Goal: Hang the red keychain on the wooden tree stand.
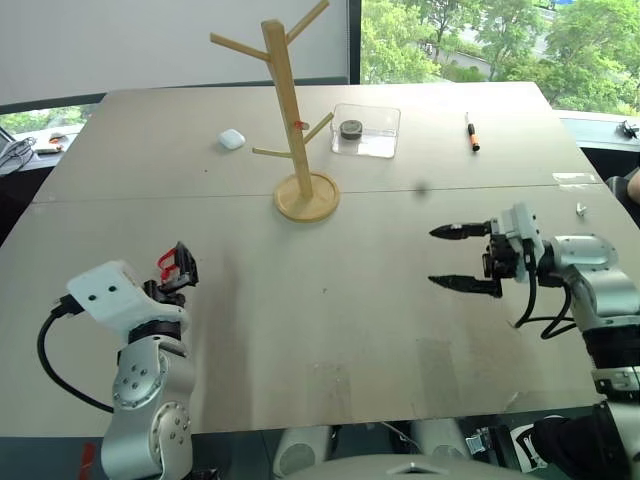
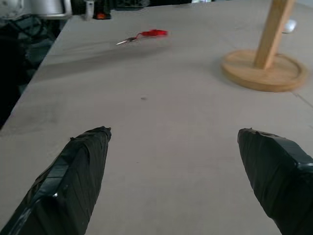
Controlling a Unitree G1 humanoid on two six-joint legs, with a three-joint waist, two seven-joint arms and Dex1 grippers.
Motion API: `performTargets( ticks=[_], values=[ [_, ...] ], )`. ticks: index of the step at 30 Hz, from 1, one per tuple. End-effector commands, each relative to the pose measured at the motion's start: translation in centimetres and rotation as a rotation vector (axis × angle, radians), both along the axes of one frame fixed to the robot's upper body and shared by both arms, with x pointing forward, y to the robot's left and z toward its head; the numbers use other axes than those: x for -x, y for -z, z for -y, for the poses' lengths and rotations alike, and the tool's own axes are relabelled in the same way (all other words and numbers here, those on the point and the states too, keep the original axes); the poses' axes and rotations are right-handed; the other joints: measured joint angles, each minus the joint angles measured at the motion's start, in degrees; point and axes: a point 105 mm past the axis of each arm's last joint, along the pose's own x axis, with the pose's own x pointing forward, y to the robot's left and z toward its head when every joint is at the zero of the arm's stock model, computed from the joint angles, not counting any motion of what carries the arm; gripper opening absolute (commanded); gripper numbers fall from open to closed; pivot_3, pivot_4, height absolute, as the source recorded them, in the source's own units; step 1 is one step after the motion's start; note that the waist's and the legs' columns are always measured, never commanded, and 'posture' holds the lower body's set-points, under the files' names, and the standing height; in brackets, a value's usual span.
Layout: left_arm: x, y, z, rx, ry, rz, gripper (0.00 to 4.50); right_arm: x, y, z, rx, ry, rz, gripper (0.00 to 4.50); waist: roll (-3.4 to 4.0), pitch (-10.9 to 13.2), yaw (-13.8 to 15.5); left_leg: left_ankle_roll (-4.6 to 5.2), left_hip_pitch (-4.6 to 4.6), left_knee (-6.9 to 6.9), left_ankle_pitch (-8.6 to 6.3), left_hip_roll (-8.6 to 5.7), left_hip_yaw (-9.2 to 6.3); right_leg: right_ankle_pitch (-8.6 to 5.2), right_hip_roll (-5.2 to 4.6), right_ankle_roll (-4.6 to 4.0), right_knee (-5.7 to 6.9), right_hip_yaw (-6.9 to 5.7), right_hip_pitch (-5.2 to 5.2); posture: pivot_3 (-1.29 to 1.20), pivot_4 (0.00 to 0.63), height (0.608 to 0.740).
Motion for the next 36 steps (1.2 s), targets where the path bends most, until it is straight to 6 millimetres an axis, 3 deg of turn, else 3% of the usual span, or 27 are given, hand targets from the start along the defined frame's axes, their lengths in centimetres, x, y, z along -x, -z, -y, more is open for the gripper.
performTargets(
  ticks=[1,7,14,23,36],
  values=[
    [0.6,1.9,-1.1,0.040,-0.081,-0.090,4.50,0.6,-0.9,-0.4,-0.015,-0.061,0.068,4.44,0.00,0.0,0.0,0.00,0.00,0.00,0.00,0.00,0.01,0.00,0.00,0.00,0.00,0.01,0.00,0.00,0.150,0.740],
    [-0.2,3.4,-1.2,0.045,-0.037,-0.172,4.50,0.1,-1.1,-0.6,-0.023,-0.049,0.094,4.44,-0.13,0.0,0.1,-0.01,0.00,0.02,0.00,0.01,-0.04,0.01,0.00,-0.05,0.00,-0.01,0.00,0.00,0.150,0.740],
    [-2.0,2.0,-2.8,-0.056,0.120,-0.183,4.50,0.8,-0.8,-0.7,-0.036,-0.040,0.100,4.44,-0.14,0.0,0.1,-0.02,-0.02,0.01,0.00,0.01,-0.06,0.00,-0.04,-0.13,-0.02,0.10,-0.02,0.00,0.150,0.740],
    [-3.6,2.4,-4.3,-0.142,0.253,-0.296,4.50,2.1,0.5,-1.1,-0.095,-0.026,0.061,4.44,-0.14,0.0,0.1,-0.05,-0.03,-0.02,-0.02,0.03,-0.07,0.00,-0.35,-0.21,-0.04,0.12,-0.05,0.00,0.150,0.740],
    [-3.9,3.0,-3.8,-0.141,0.315,-0.318,4.50,1.7,1.0,-1.6,-0.111,0.008,0.097,4.44,-0.15,0.0,0.1,-0.07,-0.03,-0.03,-0.03,0.01,-0.03,0.03,-0.47,-0.21,-0.05,0.13,-0.07,0.00,0.150,0.740]
  ],
)
